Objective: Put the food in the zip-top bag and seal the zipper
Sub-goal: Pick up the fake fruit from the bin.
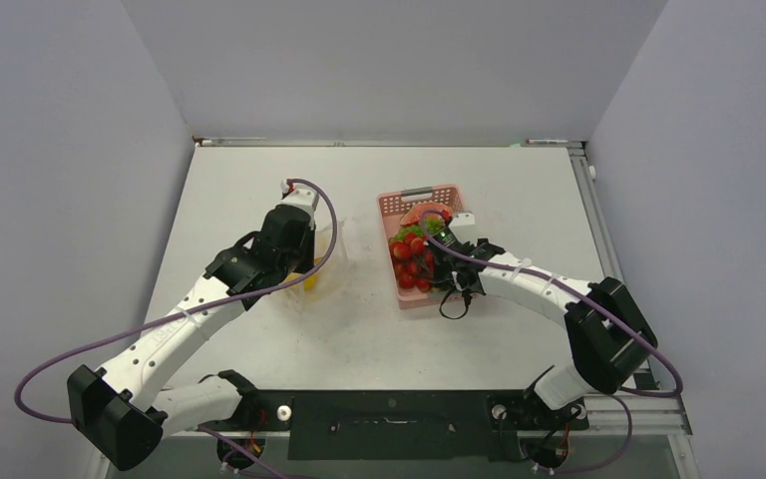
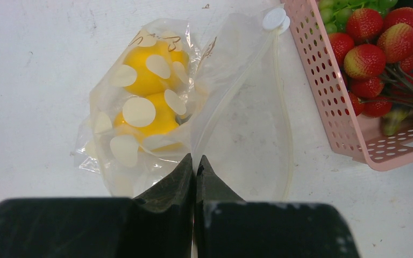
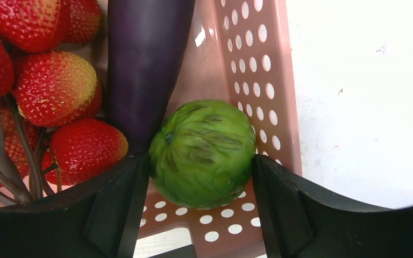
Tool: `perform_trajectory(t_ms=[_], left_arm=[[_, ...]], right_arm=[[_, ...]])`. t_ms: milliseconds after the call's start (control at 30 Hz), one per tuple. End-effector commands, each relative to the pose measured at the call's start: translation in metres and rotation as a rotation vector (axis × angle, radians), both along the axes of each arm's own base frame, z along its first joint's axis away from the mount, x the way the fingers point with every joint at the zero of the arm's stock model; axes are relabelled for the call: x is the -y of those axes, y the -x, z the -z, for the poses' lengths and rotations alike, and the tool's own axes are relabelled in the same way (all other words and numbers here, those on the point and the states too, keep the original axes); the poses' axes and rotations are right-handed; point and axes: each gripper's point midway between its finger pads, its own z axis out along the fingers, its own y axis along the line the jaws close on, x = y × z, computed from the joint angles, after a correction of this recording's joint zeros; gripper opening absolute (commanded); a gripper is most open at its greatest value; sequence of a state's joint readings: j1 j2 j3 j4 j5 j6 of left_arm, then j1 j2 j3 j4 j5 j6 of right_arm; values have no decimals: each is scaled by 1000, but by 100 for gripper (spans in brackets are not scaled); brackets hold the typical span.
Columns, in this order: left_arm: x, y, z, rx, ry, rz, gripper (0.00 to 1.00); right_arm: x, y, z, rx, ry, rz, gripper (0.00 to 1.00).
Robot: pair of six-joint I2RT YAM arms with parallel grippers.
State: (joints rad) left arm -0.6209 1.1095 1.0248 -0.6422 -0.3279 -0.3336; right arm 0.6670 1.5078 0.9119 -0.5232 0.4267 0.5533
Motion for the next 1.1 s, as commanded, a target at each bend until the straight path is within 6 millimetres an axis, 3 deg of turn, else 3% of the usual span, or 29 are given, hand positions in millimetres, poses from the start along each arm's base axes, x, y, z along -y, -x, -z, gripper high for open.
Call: perform_trajectory(t_ms=[0, 167, 300, 800, 1067], left_arm=[[6, -5, -11, 35, 33, 8, 0], [6, -5, -10, 34, 34, 9, 0], [7, -5, -10, 33, 33, 10, 0], [7, -5, -8, 29, 31, 11, 0], [7, -5, -8, 27, 29, 9, 0]], right_arm=[[5, -6, 2, 22, 25, 15, 62], [6, -8, -9, 49, 20, 22, 39], [7, -11, -24, 76, 15, 24, 31], [-9, -23, -109, 245, -98, 9, 28], [-63, -14, -147, 295, -321, -151, 29]])
